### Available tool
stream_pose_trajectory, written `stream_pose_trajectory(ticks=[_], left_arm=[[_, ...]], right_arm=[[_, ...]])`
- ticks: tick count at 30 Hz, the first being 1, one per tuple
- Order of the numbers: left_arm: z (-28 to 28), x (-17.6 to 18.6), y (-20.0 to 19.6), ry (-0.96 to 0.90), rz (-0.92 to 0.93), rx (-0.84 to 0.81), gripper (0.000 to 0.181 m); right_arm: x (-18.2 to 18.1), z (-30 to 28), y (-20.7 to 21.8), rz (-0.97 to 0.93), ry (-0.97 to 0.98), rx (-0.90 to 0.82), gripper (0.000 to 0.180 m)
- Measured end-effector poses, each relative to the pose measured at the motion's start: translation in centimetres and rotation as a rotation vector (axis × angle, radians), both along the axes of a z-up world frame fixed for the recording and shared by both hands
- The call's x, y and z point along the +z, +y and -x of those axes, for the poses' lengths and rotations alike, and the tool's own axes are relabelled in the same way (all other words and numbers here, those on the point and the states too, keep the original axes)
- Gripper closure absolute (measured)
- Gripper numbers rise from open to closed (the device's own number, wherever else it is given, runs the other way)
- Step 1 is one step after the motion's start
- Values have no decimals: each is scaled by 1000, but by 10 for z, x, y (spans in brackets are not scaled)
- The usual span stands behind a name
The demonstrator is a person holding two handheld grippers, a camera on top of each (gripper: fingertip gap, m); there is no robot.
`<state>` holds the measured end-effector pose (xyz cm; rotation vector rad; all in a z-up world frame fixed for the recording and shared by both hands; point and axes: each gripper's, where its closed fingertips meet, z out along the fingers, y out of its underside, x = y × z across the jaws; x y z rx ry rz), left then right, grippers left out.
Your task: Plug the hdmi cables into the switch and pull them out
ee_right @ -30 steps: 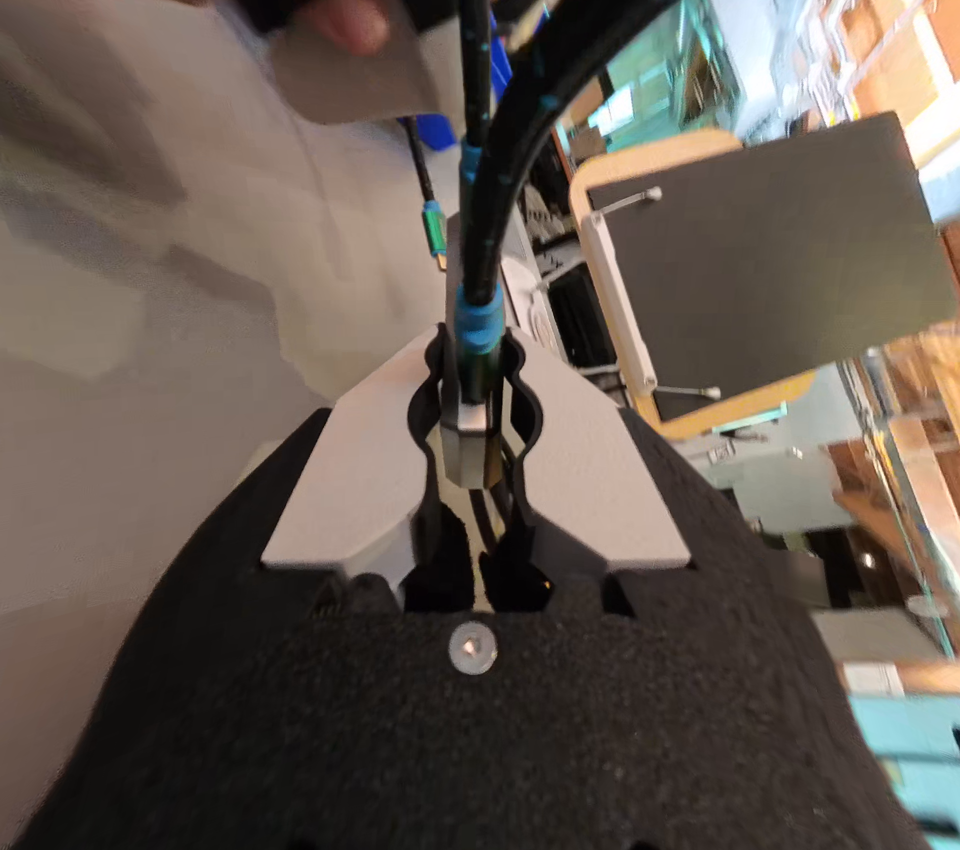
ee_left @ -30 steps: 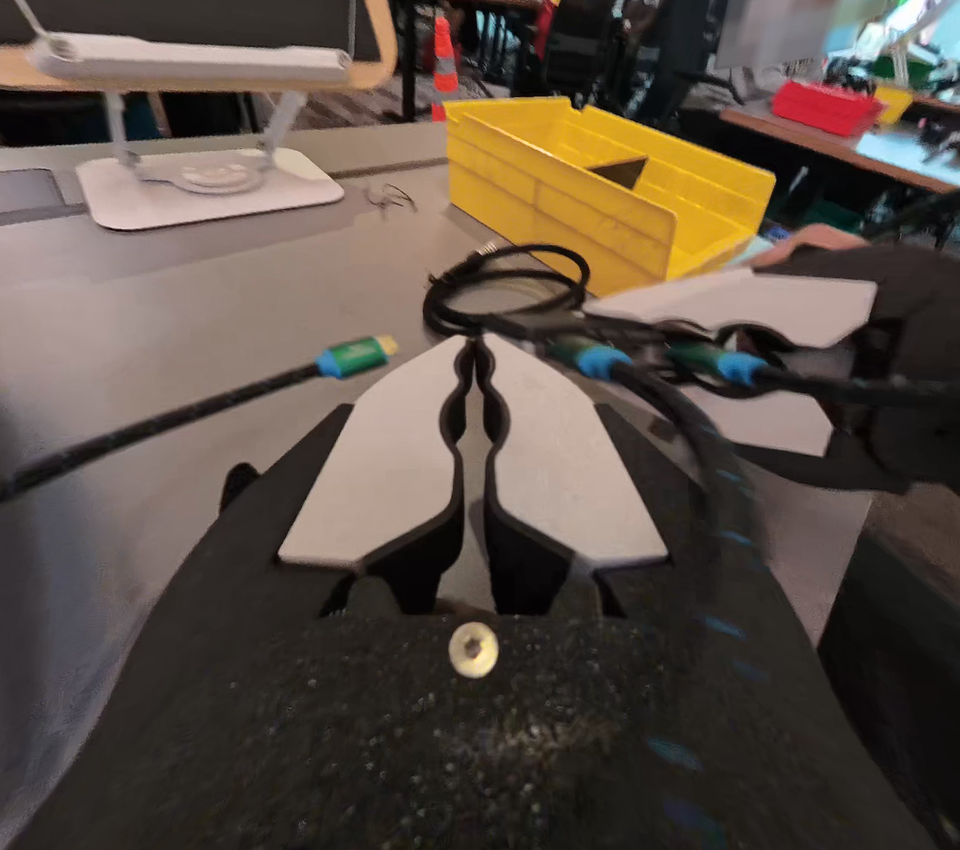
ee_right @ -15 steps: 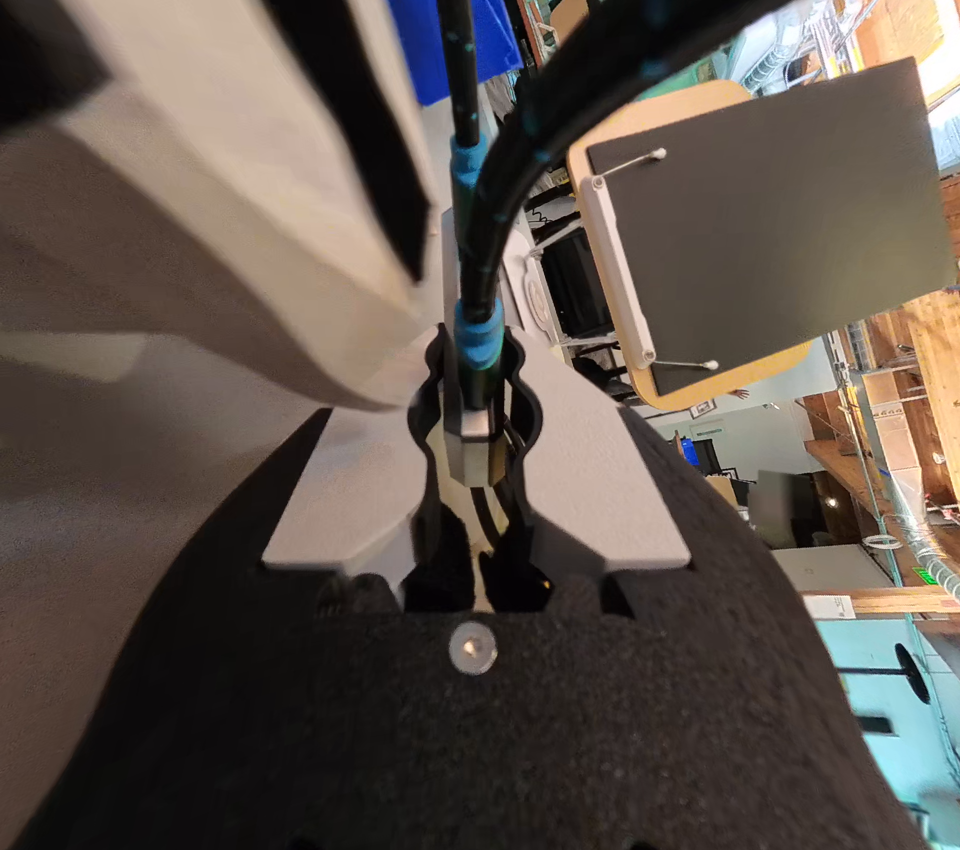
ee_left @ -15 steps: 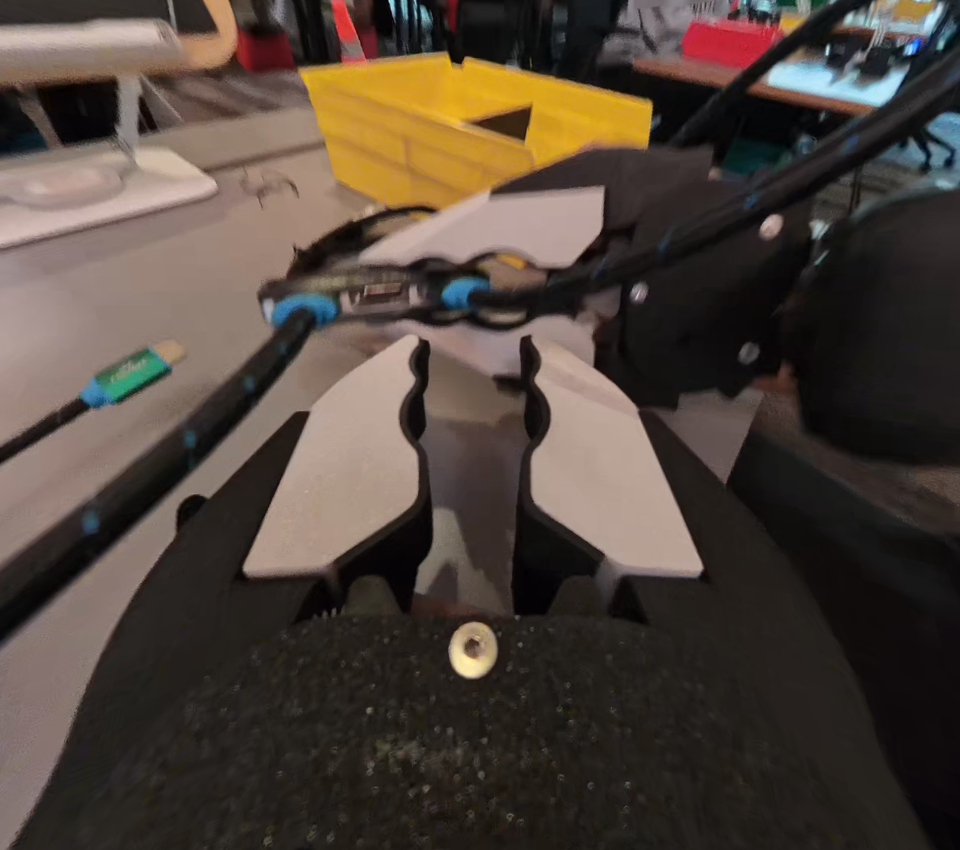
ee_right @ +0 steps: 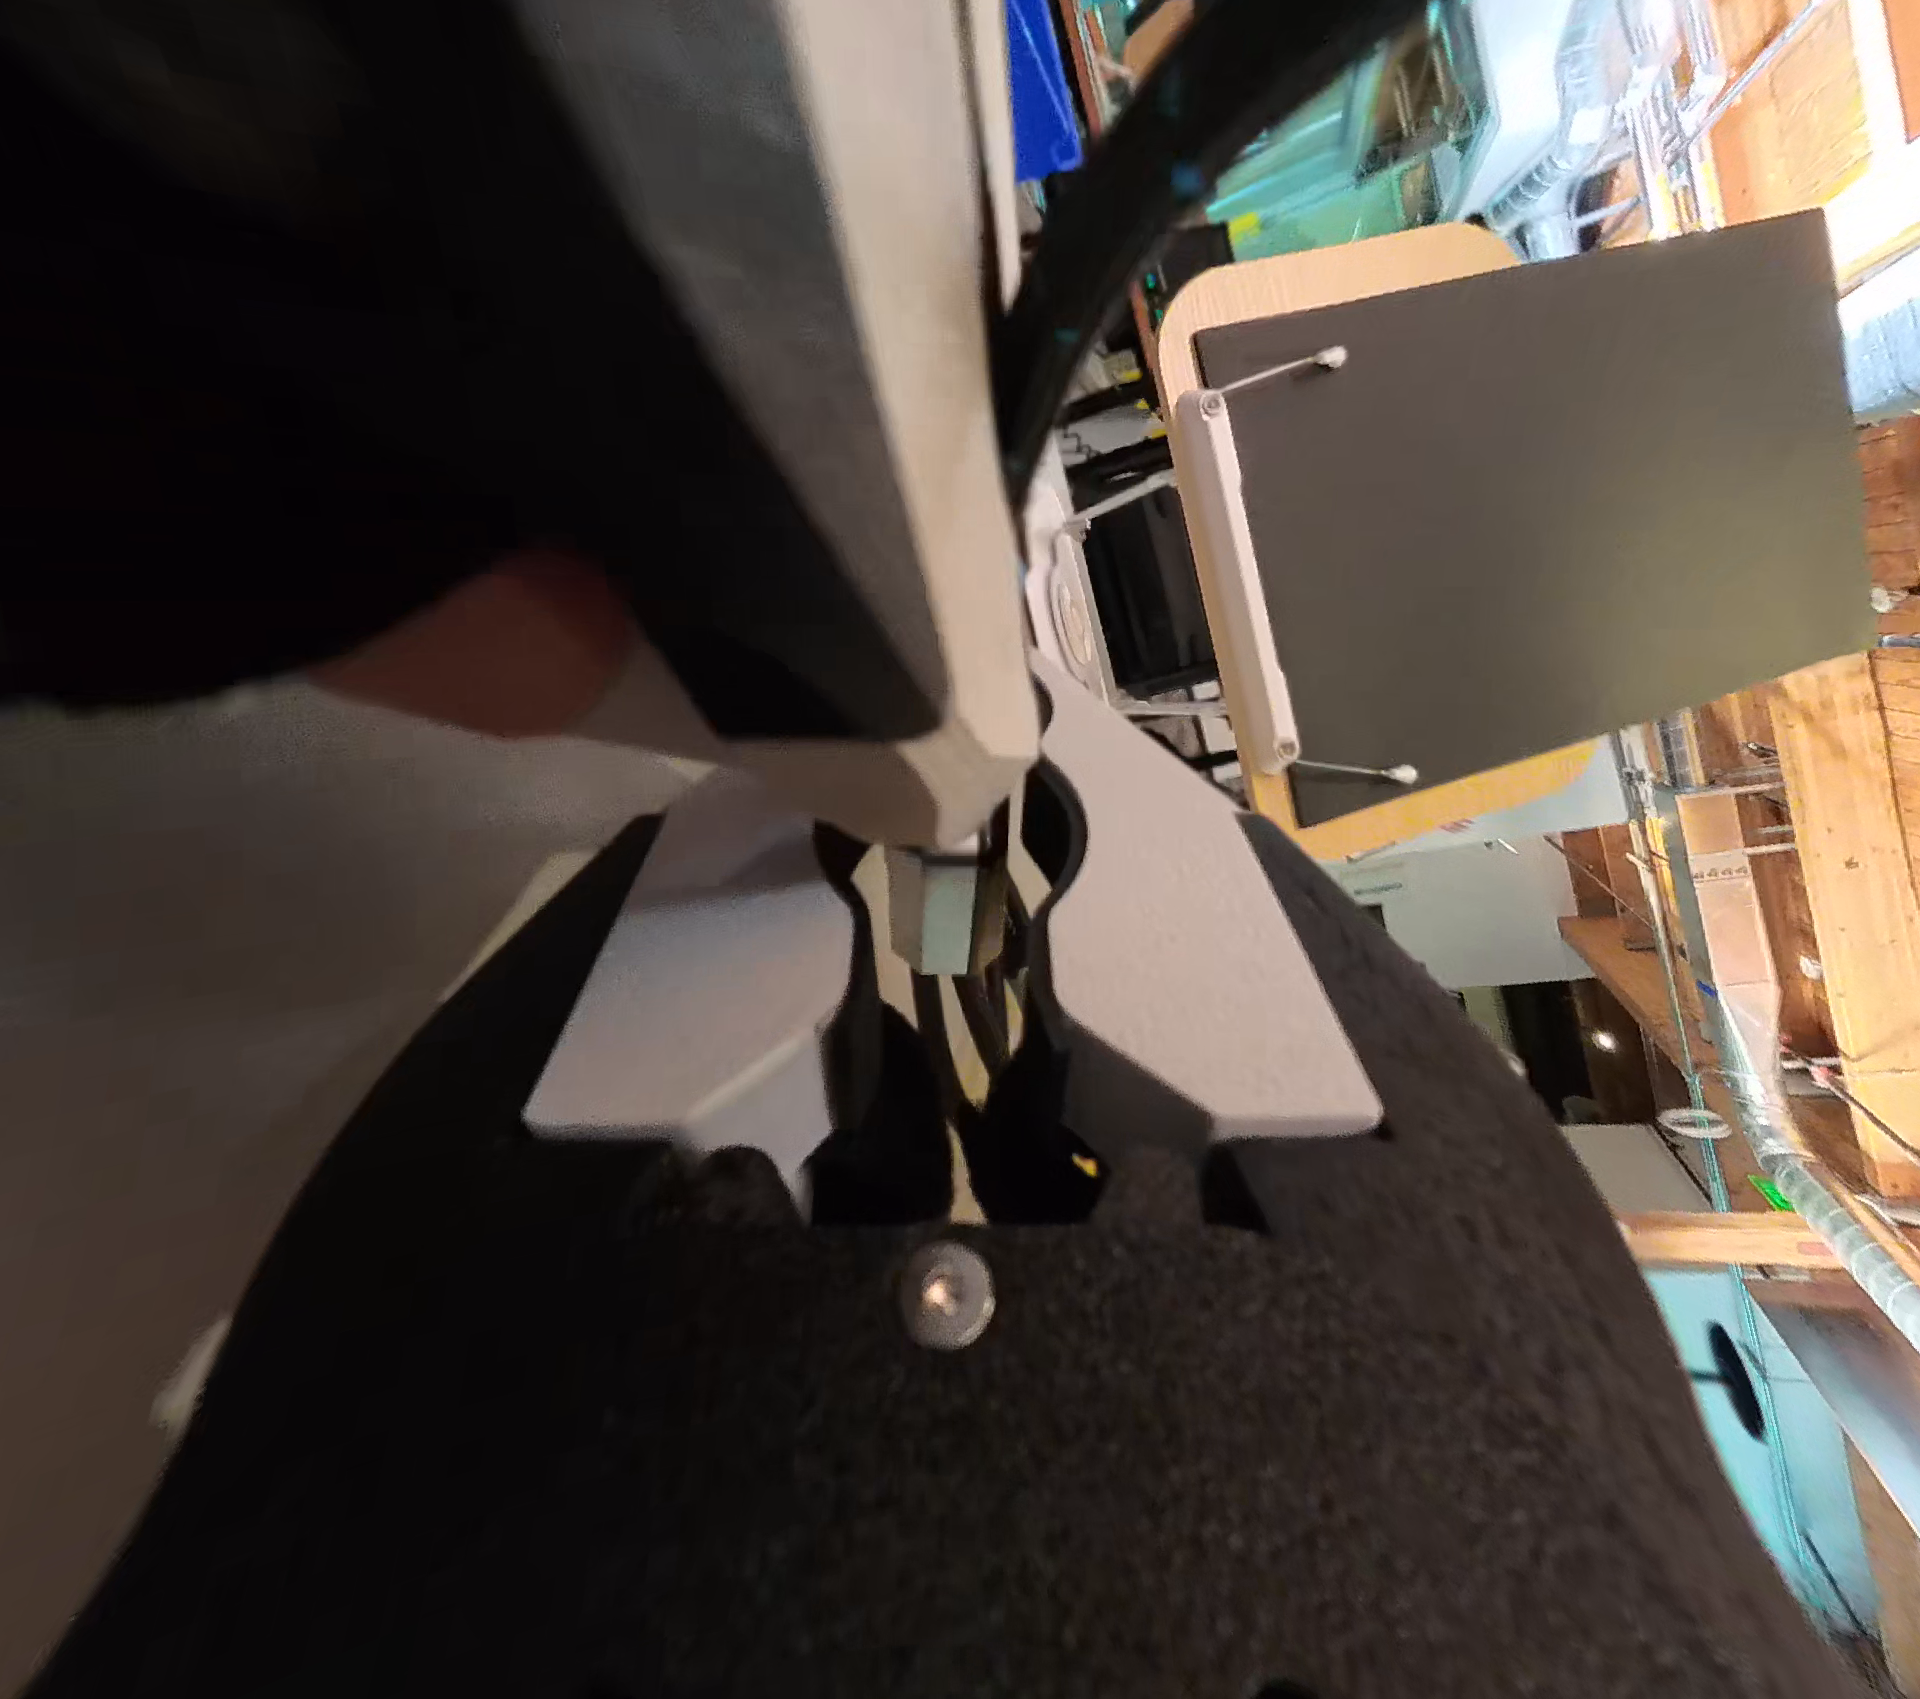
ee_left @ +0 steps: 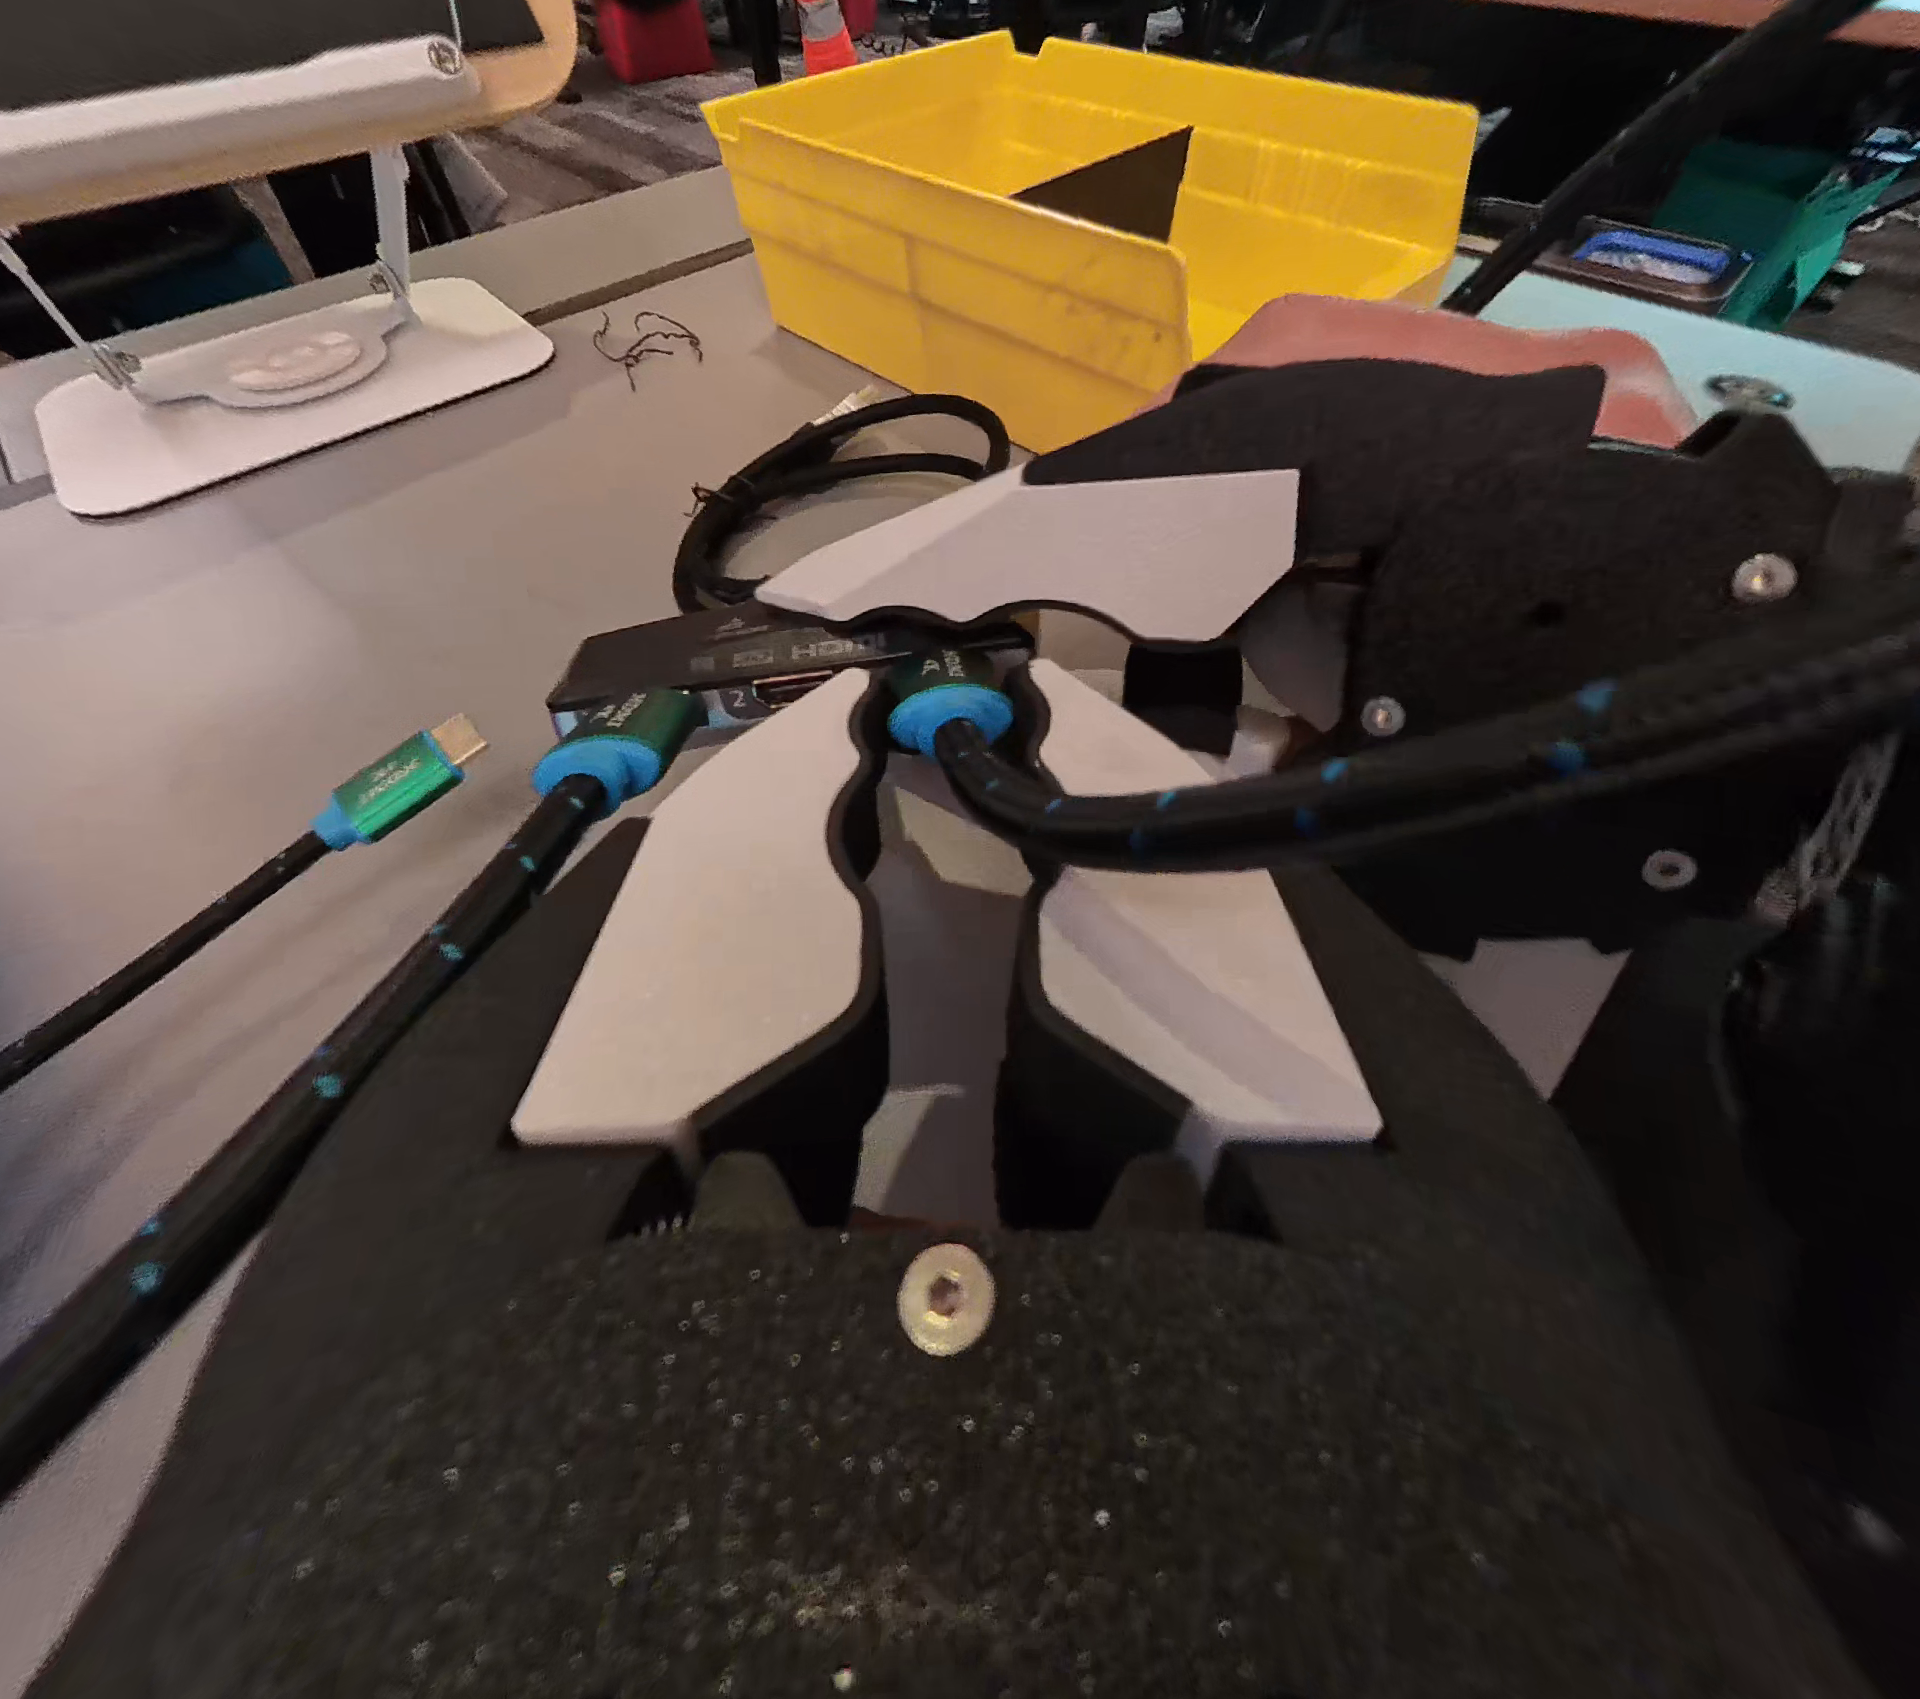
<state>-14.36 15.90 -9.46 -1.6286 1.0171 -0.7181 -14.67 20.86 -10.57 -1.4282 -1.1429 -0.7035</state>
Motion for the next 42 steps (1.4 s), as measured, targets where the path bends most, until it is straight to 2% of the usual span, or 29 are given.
stream_pose_trajectory(ticks=[3,4,6,7,10,13,20,24,29,32,34,38,40,42], left_arm=[[4,15,-2,-56,-24,0,159],[10,28,-2,-94,-61,12,159],[25,45,1,-62,-148,53,159],[29,45,2,-29,-162,55,159],[33,25,5,-24,-68,16,159],[37,24,7,-70,11,0,159],[54,84,9,-259,114,-41,161],[53,123,12,-393,313,-129,162],[48,176,18,-652,541,-265,167],[47,169,32,-550,516,-236,169],[46,142,44,-339,474,-219,169],[77,78,84,77,331,-42,169],[91,60,85,200,288,-30,169],[95,56,68,260,242,-90,169]], right_arm=[[9,-2,1,-32,-3,2,159],[1,-16,9,-9,-49,-71,160],[-15,-51,19,41,-63,-172,159],[-10,-52,19,14,-48,-152,159],[0,-37,16,-2,-2,-120,159],[-6,-23,15,-8,-74,-75,159],[-22,-17,16,-4,-208,-43,159],[-32,-11,17,-15,-360,-40,159],[-40,-10,20,5,-353,-62,159],[-41,-17,19,11,-340,-87,159],[-37,-21,17,4,-315,-97,159],[-16,-29,14,-26,-150,-90,159],[-8,-35,13,-18,-70,-90,159],[-6,-44,16,1,-1,-114,159]])
